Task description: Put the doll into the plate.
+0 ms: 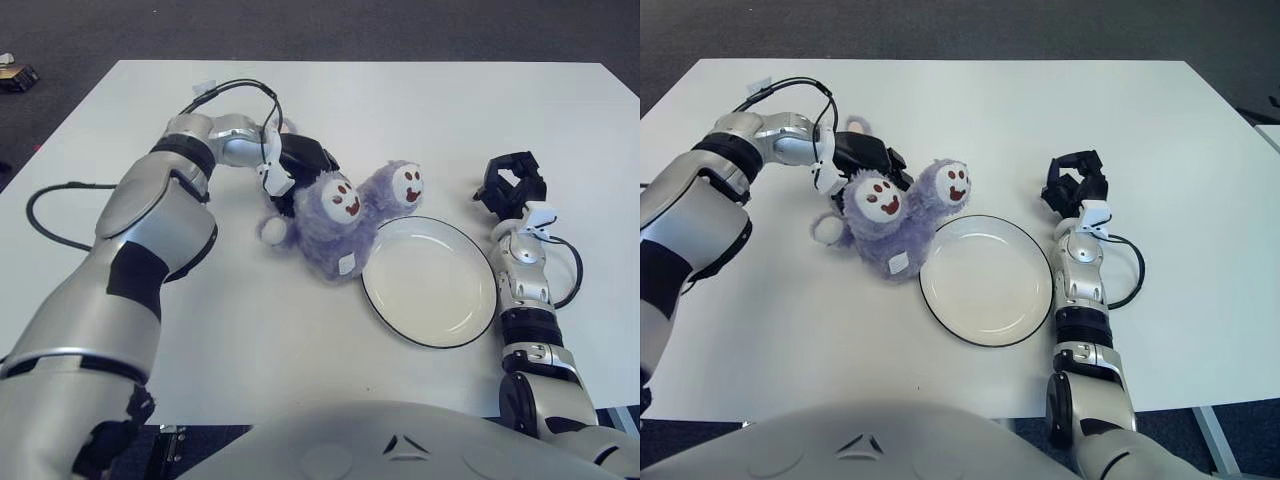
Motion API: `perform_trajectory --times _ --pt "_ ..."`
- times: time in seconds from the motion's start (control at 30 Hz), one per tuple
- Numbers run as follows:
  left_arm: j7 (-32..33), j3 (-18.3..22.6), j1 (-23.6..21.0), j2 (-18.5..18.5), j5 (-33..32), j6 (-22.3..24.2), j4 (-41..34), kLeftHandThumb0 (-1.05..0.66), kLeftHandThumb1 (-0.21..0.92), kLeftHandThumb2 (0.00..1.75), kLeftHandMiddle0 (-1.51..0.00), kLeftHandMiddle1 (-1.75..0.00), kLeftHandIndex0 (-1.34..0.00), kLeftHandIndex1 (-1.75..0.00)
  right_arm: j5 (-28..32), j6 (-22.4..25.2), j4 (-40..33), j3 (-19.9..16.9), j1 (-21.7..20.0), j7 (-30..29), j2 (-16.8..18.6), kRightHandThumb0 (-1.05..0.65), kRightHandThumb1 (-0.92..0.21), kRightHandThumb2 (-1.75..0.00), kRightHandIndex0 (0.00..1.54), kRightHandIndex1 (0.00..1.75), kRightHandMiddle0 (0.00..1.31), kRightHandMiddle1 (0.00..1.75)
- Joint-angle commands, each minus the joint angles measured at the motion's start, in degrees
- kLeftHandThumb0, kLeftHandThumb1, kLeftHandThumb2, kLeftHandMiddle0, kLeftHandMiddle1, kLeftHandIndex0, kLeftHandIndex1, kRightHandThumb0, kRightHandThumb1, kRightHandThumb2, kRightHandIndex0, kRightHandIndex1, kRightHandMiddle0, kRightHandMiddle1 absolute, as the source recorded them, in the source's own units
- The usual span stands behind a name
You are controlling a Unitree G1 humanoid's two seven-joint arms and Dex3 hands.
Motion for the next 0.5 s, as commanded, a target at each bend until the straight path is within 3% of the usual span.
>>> perform_trajectory --times 0.0,0.27,0.47 --pt "-9.5 2.0 4.9 0.1 -2.0 2.2 -0.1 -0.41 0.51 1.06 -0.83 -1.75 -0.46 -1.75 0.7 1.7 2.4 -0.2 5.0 0.1 2.2 -0.38 -0.72 -0.78 0.81 1.75 0.33 1.75" --pt "-10.4 7.9 7.2 1.1 -6.2 5.6 -2.7 -0.41 0.5 1.07 -0.82 -1.75 -0.47 -1.75 0.7 2.1 2.1 -0.3 5.1 0.2 2.2 -0.38 -0.72 -0.78 0.81 1.75 0.33 1.75" --pt "-7.7 9.5 7.2 2.2 -4.5 9.3 -3.7 -0.41 0.51 1.06 -0.82 -1.75 -0.46 -1.75 0.6 2.1 2.1 -0.4 5.1 0.3 2.2 -0.38 -0.72 -0.78 0.81 1.75 0.33 1.75"
